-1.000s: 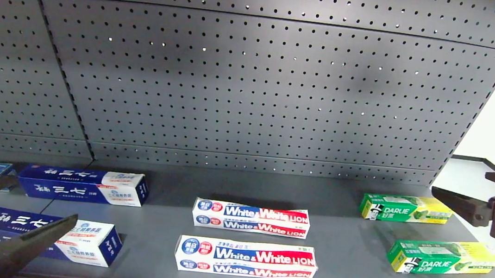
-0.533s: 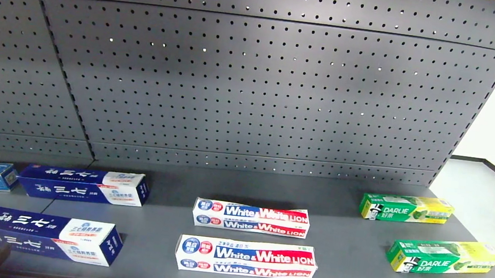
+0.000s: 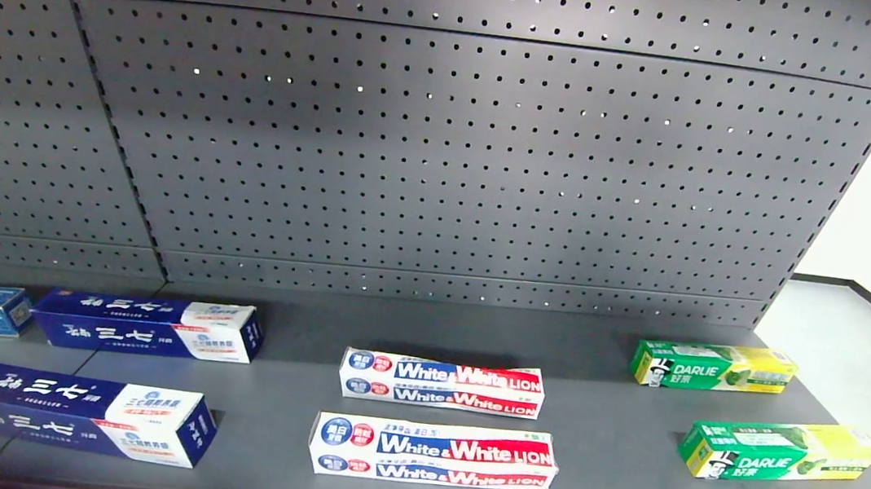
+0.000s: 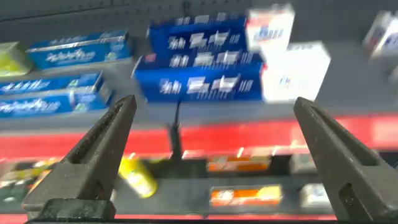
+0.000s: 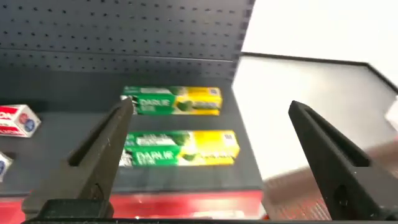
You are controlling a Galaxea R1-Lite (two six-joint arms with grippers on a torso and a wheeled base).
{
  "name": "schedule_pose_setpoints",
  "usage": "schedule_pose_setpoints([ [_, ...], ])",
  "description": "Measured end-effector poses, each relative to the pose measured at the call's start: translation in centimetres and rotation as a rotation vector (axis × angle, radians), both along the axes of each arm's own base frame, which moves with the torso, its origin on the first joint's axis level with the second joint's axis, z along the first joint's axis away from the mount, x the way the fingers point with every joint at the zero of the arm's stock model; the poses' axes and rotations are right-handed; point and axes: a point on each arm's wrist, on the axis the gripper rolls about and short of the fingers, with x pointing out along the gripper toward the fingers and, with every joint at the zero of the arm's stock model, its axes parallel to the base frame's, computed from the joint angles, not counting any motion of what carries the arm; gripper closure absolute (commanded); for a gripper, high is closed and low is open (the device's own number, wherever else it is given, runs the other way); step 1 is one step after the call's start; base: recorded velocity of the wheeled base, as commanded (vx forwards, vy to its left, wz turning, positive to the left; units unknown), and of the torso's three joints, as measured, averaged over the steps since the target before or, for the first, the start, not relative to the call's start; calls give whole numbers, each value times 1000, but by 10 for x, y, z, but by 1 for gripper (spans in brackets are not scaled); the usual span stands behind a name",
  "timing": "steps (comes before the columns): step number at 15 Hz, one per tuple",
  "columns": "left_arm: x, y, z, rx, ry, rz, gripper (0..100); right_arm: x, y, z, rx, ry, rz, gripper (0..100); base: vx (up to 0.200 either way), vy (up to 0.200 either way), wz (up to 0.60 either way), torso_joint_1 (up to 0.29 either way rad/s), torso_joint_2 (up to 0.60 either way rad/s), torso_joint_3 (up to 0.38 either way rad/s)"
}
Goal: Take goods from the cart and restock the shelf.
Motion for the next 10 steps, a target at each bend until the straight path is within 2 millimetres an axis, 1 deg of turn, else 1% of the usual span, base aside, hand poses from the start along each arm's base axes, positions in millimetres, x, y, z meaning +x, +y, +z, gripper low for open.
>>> schedule_pose_setpoints([
  [2, -7, 3, -10, 31, -25, 93, 0, -14, -2, -15, 20, -16, -59, 0, 0, 0, 0, 0, 0, 0],
  [5, -10, 4, -15, 22, -60, 152, 0, -26, -4, -31, 42, -33, -112, 0, 0, 0, 0, 0, 0, 0],
  [6, -11, 4, -16, 16, -63, 157, 0, -30, -3, -41, 43, -30, -120, 0, 0, 0, 0, 0, 0, 0],
  [8, -9, 3, -23, -9, -67, 126, 0, -40, -3, -69, 43, -21, -118, 0, 0, 0, 0, 0, 0, 0],
  [10, -5, 1, -30, -22, -81, 52, 0, -48, -2, -94, 46, -24, -67, 0, 0, 0, 0, 0, 0, 0],
])
